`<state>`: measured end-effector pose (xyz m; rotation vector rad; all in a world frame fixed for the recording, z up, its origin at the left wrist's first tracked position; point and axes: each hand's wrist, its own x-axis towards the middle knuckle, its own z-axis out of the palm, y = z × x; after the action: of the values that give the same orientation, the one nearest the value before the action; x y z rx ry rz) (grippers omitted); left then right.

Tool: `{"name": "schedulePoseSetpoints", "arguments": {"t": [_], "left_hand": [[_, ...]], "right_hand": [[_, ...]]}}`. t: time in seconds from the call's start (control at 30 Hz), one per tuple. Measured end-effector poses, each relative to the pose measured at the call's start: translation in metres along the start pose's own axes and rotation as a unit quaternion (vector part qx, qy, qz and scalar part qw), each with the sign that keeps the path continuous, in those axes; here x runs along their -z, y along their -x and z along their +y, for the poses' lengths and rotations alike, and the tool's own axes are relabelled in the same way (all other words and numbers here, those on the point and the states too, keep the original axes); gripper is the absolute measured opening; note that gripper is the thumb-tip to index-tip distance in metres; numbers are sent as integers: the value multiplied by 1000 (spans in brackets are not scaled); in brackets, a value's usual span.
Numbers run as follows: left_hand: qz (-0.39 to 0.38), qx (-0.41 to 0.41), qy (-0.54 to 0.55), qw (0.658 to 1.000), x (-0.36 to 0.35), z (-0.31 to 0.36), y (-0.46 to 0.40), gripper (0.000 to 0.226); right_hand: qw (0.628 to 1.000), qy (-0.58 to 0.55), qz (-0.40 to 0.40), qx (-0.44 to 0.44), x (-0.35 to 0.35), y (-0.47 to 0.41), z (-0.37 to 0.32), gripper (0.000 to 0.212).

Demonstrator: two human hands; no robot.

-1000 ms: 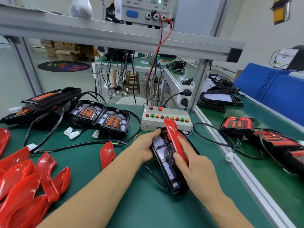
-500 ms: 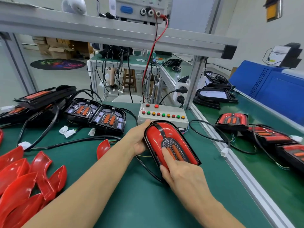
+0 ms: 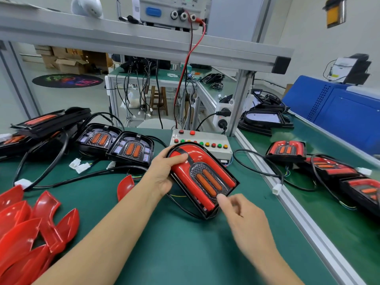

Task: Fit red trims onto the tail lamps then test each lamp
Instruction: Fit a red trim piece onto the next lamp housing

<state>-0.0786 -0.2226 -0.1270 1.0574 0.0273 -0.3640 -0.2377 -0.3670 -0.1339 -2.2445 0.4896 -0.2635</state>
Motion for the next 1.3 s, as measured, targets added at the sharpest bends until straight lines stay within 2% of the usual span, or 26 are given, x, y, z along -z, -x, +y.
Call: {"name": "schedulePoseSetpoints", "arguments": {"t": [0.07, 0.17, 0.23, 0.33, 0.43, 0.6, 0.8, 0.97, 1.03, 1.23, 1.3], "left_hand": [[0, -6, 12, 1000, 1, 2, 0, 49], [-8, -2, 24, 1000, -2, 0, 3, 53], [-9, 0, 27, 1000, -5, -2, 5, 55], [-10, -5, 20, 1000, -5, -2, 6, 44], [-23, 0, 1, 1000, -4, -2, 9, 41], [-37, -6, -6, 999, -4, -1, 10, 37], [-20, -4, 5, 1000, -6, -5, 8, 43], [-12, 4, 6, 1000, -8, -9, 4, 25], [-13, -4, 2, 1000, -11, -9, 4, 30], [-60, -27, 35, 997, -27, -21, 18, 64], [-74, -22, 31, 997, -35, -33, 25, 67]], "right_hand": [[980, -166, -60, -93, -1, -3, 7, 43], [912, -353, -161, -135, -12, -7, 3, 54], [876, -430, -166, -143, -16, -12, -2, 64], [841, -500, -151, -142, -21, -16, -6, 66], [834, -521, -130, -129, -25, -16, -3, 65], [844, -512, -109, -115, -30, -14, 1, 65], [865, -486, -63, -109, -33, -14, 4, 39], [864, -491, -30, -107, -37, -11, 5, 34], [862, -496, -24, -102, -37, -11, 5, 34], [845, -529, -13, -77, -36, -15, 2, 41], [838, -540, -7, -74, -36, -18, 0, 42]]}}
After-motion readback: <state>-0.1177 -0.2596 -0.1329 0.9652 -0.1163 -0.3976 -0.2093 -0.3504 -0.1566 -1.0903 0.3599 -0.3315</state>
